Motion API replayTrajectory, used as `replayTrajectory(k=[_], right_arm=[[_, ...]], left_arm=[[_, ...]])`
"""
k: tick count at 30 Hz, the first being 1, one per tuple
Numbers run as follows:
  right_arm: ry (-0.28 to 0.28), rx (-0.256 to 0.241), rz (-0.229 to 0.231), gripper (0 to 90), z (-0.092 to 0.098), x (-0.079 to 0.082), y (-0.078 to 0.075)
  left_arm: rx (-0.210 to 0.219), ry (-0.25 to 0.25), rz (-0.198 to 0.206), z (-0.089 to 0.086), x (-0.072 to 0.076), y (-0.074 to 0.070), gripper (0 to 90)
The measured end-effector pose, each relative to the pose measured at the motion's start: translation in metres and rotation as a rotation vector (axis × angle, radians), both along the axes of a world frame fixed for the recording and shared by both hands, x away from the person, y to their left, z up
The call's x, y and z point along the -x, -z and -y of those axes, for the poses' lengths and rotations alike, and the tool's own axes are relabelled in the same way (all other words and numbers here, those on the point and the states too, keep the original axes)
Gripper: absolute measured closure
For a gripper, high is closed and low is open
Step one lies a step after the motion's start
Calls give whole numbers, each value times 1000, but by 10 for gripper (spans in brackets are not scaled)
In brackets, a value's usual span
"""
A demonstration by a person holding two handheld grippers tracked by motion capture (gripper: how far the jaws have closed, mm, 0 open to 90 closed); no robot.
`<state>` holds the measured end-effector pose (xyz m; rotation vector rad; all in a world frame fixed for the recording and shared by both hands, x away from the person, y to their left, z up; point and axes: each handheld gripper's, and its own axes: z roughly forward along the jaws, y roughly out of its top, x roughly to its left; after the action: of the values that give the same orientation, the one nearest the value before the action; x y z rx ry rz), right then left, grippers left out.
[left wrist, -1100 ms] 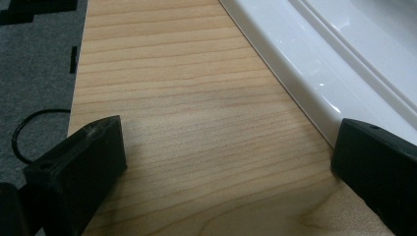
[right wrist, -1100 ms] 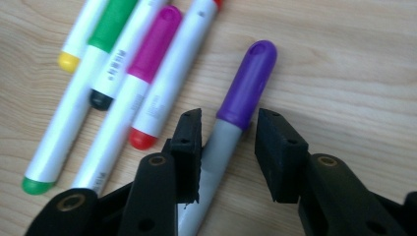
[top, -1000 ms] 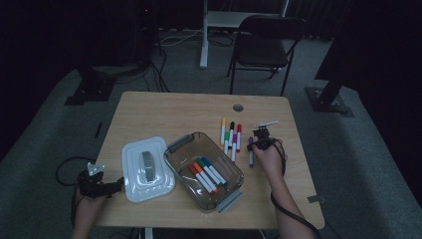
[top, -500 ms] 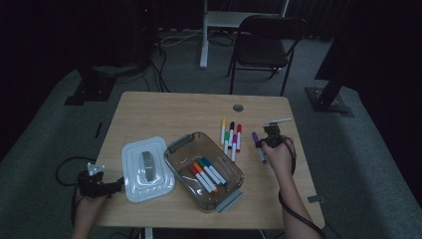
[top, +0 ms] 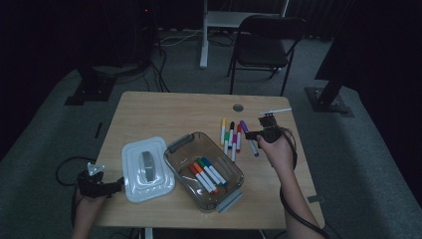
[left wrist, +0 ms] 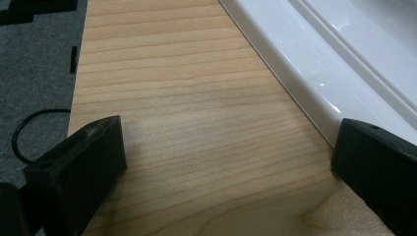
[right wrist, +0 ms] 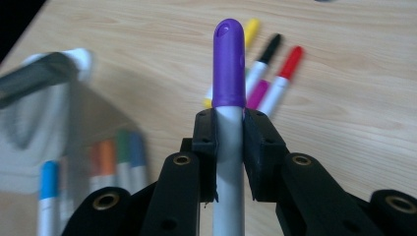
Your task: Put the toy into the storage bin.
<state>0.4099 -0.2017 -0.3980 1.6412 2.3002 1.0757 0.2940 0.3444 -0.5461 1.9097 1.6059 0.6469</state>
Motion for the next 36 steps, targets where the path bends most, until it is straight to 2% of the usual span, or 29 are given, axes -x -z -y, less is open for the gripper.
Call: replayTrajectory(k=[11, 17, 22, 24, 25, 29, 31, 33, 36], right_arm=[[-138, -40, 70, 770, -46, 24, -33], [-234, -51, 64, 770, -76, 35, -38], [-301, -59, 46, 770, -98, 40, -34], [-311, -53, 36, 770, -102, 41, -32], [-342, -51, 23, 770, -112, 43, -28], [-372, -38, 12, 769, -123, 44, -23], [-406, -35, -13, 770, -134, 46, -15], [-426, -25, -40, 769, -142, 48, -9], [-436, -16, -48, 769, -148, 48, -4]], left_arm=[[-1, 0, 1, 0, 0, 0, 5], [-1, 0, 1, 0, 0, 0, 6], [-1, 0, 0, 0, 0, 0, 6], [-1, 0, 0, 0, 0, 0, 6], [-1, 0, 0, 0, 0, 0, 6], [-1, 0, 0, 0, 0, 0, 6], [0, 0, 1, 0, 0, 0, 6], [0, 0, 1, 0, 0, 0, 6], [0, 0, 1, 0, 0, 0, 6]])
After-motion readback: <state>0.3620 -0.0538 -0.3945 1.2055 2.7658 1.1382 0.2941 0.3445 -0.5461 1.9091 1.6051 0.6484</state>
